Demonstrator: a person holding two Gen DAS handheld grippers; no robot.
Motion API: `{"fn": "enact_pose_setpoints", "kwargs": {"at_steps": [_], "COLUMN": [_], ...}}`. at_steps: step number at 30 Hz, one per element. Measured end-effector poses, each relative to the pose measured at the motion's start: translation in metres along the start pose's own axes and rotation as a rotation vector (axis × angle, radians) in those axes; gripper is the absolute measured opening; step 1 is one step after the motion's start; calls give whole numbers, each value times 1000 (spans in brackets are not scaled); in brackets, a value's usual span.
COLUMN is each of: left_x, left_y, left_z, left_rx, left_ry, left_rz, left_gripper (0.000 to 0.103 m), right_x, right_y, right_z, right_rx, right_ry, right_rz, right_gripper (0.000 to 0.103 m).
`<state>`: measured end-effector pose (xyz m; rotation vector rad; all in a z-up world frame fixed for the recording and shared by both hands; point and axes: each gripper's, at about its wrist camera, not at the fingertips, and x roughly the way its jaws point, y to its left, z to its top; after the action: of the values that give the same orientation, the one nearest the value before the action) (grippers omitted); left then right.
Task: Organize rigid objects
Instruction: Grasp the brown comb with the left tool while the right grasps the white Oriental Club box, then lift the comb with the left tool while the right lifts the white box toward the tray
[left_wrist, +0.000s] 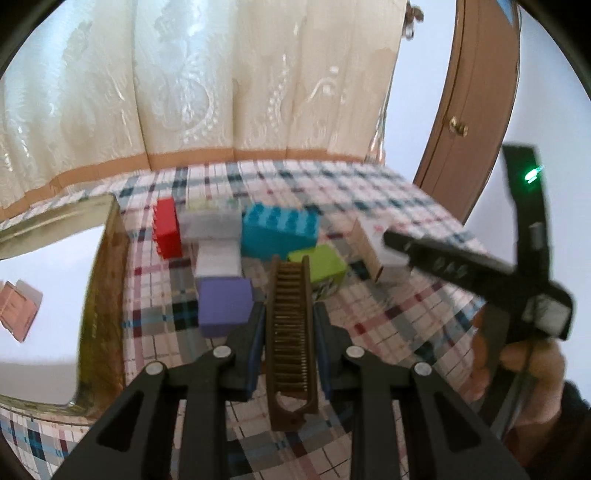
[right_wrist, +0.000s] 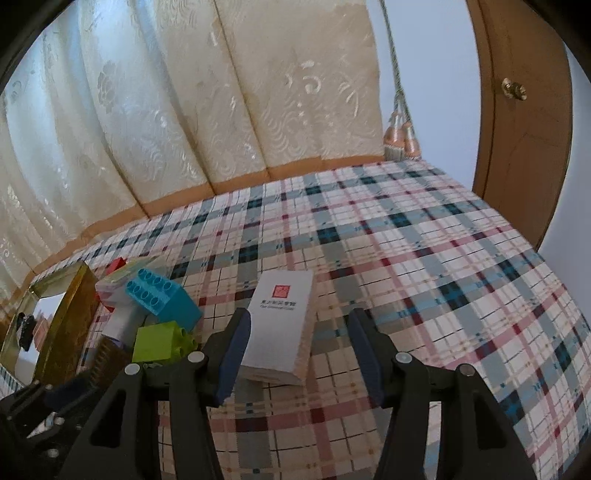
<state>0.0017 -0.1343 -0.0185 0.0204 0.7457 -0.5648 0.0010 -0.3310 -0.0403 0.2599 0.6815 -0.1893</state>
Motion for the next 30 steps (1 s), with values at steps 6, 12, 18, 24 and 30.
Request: {"fn": "enact_pose_setpoints", "kwargs": {"at_steps": [6, 12, 18, 24, 30], "left_x": [-4, -2, -1, 1, 1], "left_y": [7, 10, 10, 7, 3], "left_z": [7, 7, 7, 6, 6], "left_rx": [-23, -19, -20, -2, 19], "left_ry": [-29, -32, -28, -27, -38], "left_rz": [15, 52, 51, 50, 70], "left_gripper": [23, 23, 23, 23, 23], "right_x": [15, 29, 37, 26, -5], "right_y": [19, 31, 24, 12, 13], "right_z": [4, 7, 6, 2, -4], "right_rx": [-63, -98, -66, -3, 36], "right_ry": [53, 94, 136, 93, -31], "right_rz": [-11, -40, -75, -31, 1], "right_gripper": [58, 58, 44, 44, 44]}}
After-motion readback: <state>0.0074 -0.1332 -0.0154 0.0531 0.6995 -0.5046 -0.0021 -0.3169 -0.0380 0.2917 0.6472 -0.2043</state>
